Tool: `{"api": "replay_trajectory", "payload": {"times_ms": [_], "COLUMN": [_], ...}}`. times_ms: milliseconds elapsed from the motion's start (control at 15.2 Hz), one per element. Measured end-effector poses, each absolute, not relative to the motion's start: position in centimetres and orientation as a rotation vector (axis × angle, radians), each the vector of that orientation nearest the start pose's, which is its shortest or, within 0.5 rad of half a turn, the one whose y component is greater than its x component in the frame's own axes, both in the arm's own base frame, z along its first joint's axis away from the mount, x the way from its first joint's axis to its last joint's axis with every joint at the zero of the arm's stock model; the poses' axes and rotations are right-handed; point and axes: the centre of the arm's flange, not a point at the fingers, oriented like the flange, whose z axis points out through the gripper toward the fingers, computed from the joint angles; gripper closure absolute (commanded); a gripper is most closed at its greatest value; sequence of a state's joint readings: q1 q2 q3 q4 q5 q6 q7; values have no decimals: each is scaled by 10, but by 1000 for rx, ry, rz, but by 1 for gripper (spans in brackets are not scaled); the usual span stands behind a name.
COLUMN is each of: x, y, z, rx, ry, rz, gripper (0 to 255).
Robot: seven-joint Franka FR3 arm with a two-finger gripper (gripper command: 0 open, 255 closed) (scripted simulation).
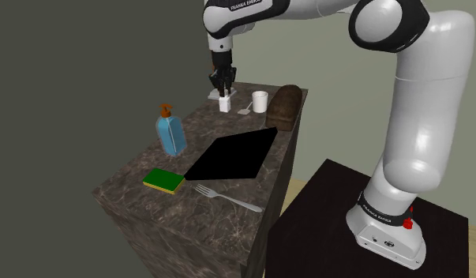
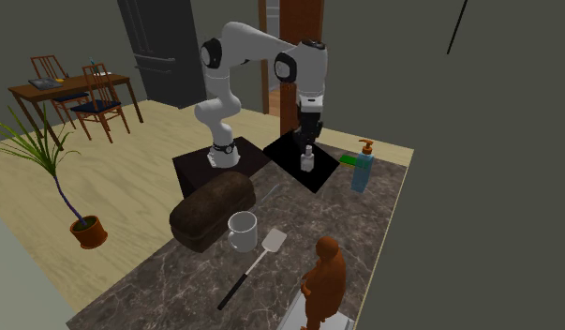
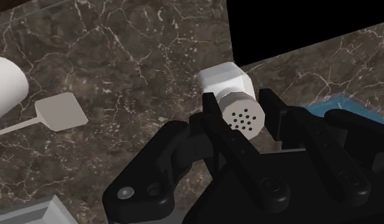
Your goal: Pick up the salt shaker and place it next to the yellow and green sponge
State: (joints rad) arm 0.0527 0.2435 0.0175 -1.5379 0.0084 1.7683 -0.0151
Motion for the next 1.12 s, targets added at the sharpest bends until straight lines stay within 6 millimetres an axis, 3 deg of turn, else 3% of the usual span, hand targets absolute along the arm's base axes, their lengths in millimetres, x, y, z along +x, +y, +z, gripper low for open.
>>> {"api": "replay_trajectory", "payload": {"times_ms": [594, 1122], "x": [652, 665], "y": [162, 267], "z": [499, 476], "rx": [-3127, -3126], "ry": [-130, -131], "rz": [21, 20], "gripper": [255, 255]}}
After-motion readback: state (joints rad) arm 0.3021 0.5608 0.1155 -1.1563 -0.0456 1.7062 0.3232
